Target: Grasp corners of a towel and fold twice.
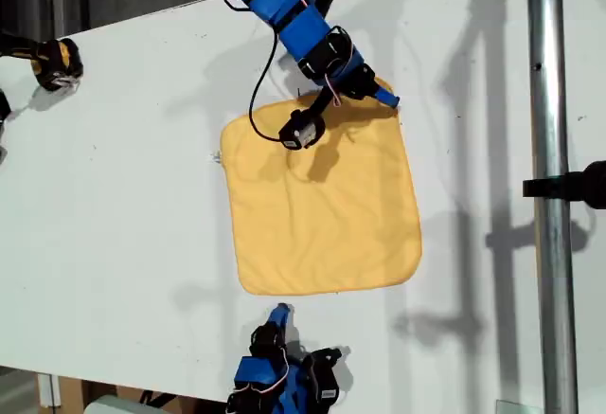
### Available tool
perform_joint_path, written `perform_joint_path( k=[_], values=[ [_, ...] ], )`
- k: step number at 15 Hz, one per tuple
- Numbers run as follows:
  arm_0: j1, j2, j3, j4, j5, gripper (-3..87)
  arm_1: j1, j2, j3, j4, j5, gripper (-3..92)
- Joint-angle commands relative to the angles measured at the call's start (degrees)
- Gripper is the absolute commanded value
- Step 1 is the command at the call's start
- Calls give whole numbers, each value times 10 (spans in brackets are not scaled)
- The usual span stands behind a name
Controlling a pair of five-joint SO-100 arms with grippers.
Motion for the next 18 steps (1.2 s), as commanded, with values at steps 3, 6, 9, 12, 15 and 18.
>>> perform_joint_path(
  k=[3,6,9,12,15,18],
  values=[
    [7,3,2,3,-9,-5,35,-4,54,-66,-10,378],
    [7,3,2,3,-11,-5,40,-8,73,-101,-5,225],
    [8,3,2,4,-12,-5,36,-9,70,-127,-3,8],
    [12,3,2,4,-18,-5,33,-6,66,-143,-4,-1],
    [54,3,-42,-15,-33,-7,33,-9,59,-148,-5,-1],
    [74,-148,-226,32,-49,-7,40,-13,60,-162,-10,-1]
  ],
)
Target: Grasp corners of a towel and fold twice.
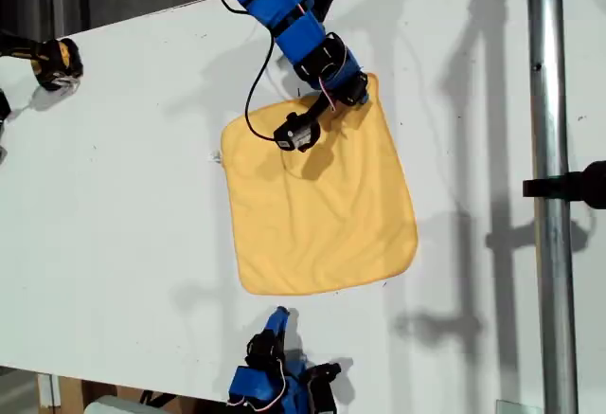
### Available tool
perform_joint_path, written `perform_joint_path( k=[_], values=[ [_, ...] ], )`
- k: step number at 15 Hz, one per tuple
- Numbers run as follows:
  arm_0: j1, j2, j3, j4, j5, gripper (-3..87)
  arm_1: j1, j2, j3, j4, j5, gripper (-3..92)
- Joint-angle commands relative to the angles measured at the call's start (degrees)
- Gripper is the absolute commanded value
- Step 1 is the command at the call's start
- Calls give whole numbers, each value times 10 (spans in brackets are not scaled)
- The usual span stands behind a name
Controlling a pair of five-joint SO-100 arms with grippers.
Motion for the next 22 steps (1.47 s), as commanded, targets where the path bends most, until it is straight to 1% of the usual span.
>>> perform_joint_path(
  k=[1,3,5,7,8,10,11,14,16,17,18,19,20,21,22],
  values=[
    [33,-178,-167,-13,2,-7,10,-5,-11,-16,-9,-1],
    [72,-357,-297,-31,26,-7,13,-3,-11,-14,-11,-1],
    [116,-504,-416,-40,67,-7,17,-4,-12,-14,-11,-1],
    [167,-644,-544,-37,102,-7,18,-2,-13,-11,-12,-1],
    [193,-723,-614,-25,115,-7,18,-1,-14,-10,-12,-1],
    [232,-890,-764,32,130,-7,19,-1,-14,-8,-15,-1],
    [250,-960,-834,44,144,-7,20,0,-14,-7,-17,-1],
    [287,-1122,-1022,65,147,-7,18,4,-14,-4,-18,-1],
    [300,-1168,-1064,64,113,-7,18,5,-14,-4,-18,-1],
    [307,-1167,-1067,61,115,-7,18,5,-14,-4,-18,-1],
    [311,-1161,-1067,56,134,72,18,5,-14,-4,-18,-1],
    [313,-1153,-1065,69,114,250,18,6,-14,-4,-18,-1],
    [316,-1143,-1062,72,103,323,18,6,-14,-4,-18,-1],
    [319,-1136,-1058,69,107,360,18,6,-14,-4,-18,-1],
    [319,-1140,-1059,69,118,373,16,6,-14,-5,-18,-1]
  ],
)
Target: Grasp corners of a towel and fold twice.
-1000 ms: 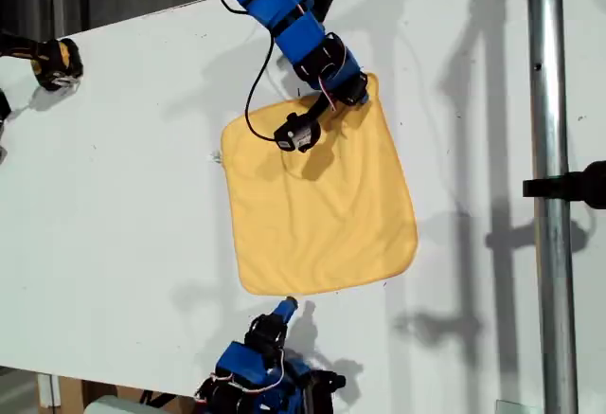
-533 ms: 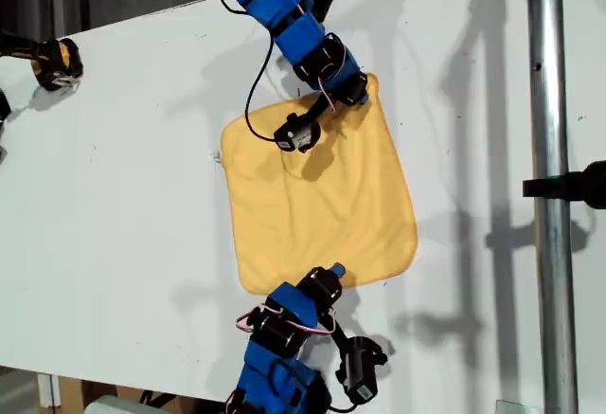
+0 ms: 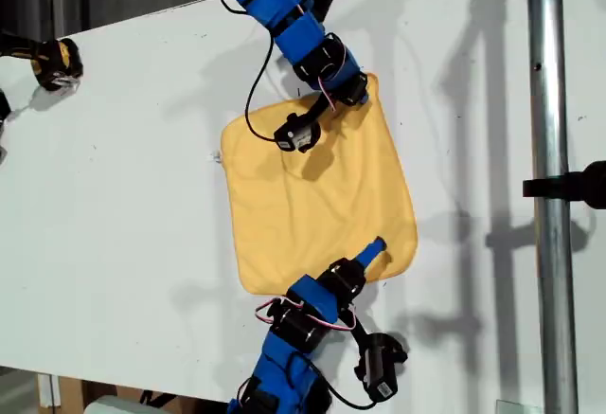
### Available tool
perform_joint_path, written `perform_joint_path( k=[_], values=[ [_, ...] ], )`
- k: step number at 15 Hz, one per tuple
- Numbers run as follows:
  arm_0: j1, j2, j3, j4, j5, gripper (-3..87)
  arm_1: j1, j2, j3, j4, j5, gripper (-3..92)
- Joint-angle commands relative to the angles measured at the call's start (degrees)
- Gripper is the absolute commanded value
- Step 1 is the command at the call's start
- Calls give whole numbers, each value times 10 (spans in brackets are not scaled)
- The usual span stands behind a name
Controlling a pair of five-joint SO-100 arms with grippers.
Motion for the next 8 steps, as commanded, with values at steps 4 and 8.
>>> perform_joint_path(
  k=[4,8],
  values=[
    [18,-45,-15,7,-2,369,2,8,-16,-4,-7,-1],
    [47,-156,-44,-4,-48,363,1,9,-17,-4,-7,-1]
  ],
)
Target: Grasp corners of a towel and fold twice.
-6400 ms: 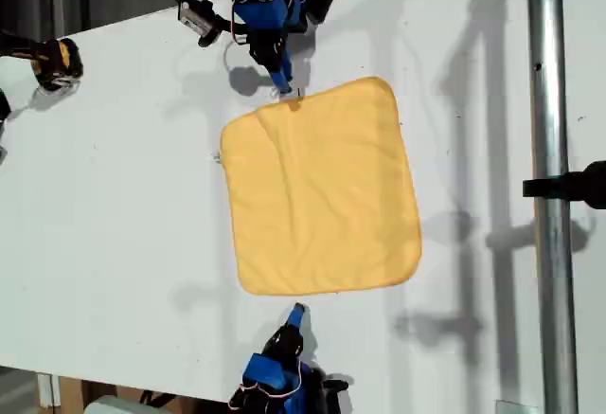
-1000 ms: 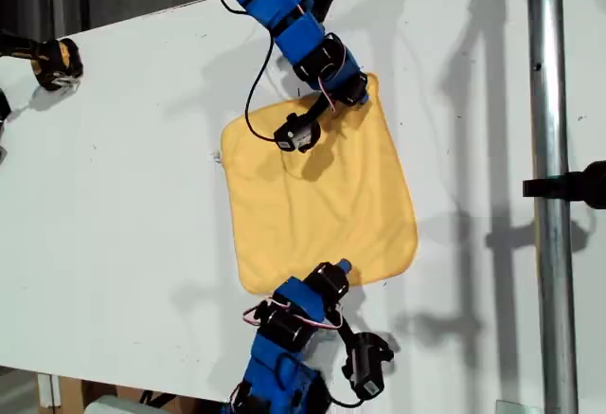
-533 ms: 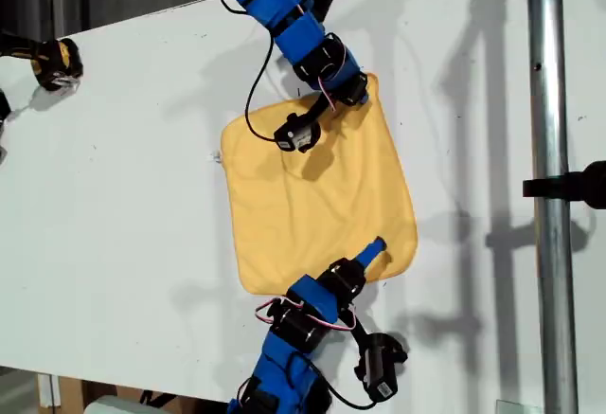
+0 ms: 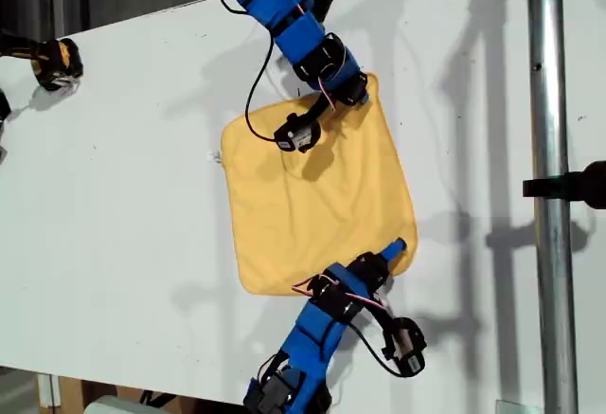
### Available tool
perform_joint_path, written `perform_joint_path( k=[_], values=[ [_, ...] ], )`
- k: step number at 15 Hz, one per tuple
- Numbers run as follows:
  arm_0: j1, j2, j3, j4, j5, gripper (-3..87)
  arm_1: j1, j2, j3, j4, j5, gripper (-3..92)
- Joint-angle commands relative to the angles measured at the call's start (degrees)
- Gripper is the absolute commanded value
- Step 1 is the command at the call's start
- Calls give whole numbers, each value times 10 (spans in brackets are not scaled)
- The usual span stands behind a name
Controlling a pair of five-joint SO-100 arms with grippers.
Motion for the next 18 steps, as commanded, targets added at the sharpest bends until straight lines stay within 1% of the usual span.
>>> perform_joint_path(
  k=[1,5,9,10,11,12,13,14,16,18],
  values=[
    [20,-18,-33,-11,-32,363,0,9,-17,-4,-7,-1],
    [33,-66,-41,-33,-67,359,-1,6,-18,-9,-7,-1],
    [40,-148,-47,-95,-94,340,-4,6,-19,-6,-7,-1],
    [42,-168,-52,-102,-107,319,-7,6,-20,-6,-6,-1],
    [42,-182,-54,-106,-113,280,-9,6,-20,-6,-4,-1],
    [42,-186,-55,-105,-120,178,-10,6,-20,-6,-4,-1],
    [39,-186,-52,-103,-120,37,-11,6,-20,-6,-4,-1],
    [37,-186,-48,-100,-116,-15,-11,6,-19,-6,-3,-1],
    [38,-189,-46,-102,-120,-15,-11,6,-19,-7,-4,-1],
    [43,-191,-45,-117,-116,-15,-13,9,-19,-6,-3,-1]
  ],
)
